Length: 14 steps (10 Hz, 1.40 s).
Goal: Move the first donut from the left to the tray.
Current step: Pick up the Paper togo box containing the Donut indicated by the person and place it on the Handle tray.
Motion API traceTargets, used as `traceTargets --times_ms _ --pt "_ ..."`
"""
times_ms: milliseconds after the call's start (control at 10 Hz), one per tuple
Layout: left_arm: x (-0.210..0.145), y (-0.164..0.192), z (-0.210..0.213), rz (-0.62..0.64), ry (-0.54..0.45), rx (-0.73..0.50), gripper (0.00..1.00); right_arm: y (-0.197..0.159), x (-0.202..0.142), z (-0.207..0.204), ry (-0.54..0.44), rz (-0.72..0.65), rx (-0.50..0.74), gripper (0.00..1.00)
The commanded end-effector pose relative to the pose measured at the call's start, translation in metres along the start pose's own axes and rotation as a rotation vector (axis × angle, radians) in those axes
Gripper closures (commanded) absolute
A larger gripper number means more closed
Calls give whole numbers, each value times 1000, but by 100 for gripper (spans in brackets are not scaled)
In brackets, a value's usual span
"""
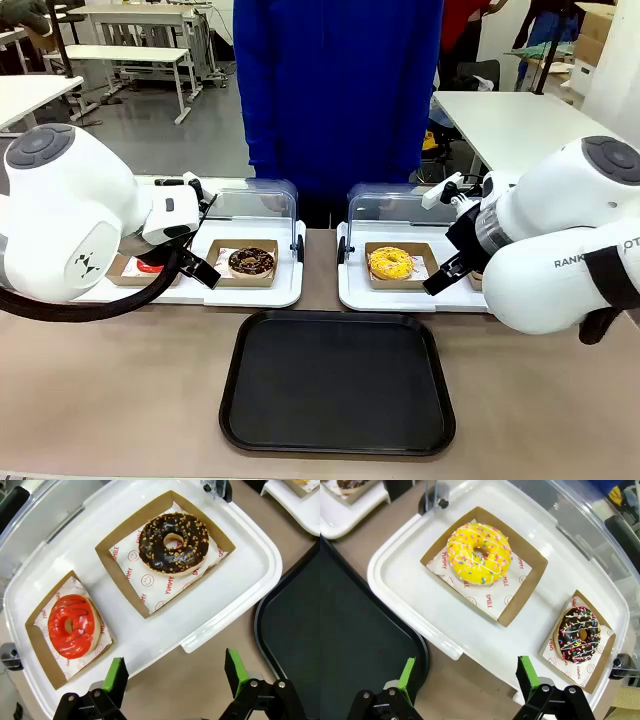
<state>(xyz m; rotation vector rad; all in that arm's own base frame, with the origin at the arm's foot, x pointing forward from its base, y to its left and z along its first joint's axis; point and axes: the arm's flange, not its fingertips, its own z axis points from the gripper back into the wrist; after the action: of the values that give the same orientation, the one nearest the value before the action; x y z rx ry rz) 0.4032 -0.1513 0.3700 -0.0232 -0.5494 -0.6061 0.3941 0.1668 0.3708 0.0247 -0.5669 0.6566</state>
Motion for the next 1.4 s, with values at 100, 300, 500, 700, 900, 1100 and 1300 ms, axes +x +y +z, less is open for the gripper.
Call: traceTargets --times_ms 100,300,500,700,900,1100,1300 --pt "0 0 0 0 0 0 0 0 0 0 0 0 0 0" --pt "0 0 0 0 0 0 0 0 0 0 0 0 0 0" --pt "0 0 0 0 0 0 0 0 0 0 0 0 0 0" --pt "0 0 0 0 0 0 0 0 0 0 0 0 0 0" --pt "0 0 0 0 0 0 0 0 0 0 0 0 0 0" --pt "0 0 0 0 0 0 0 0 0 0 0 1 0 0" --pt "42 35 37 43 -30 -100 0 -28 41 65 -41 -22 56 0"
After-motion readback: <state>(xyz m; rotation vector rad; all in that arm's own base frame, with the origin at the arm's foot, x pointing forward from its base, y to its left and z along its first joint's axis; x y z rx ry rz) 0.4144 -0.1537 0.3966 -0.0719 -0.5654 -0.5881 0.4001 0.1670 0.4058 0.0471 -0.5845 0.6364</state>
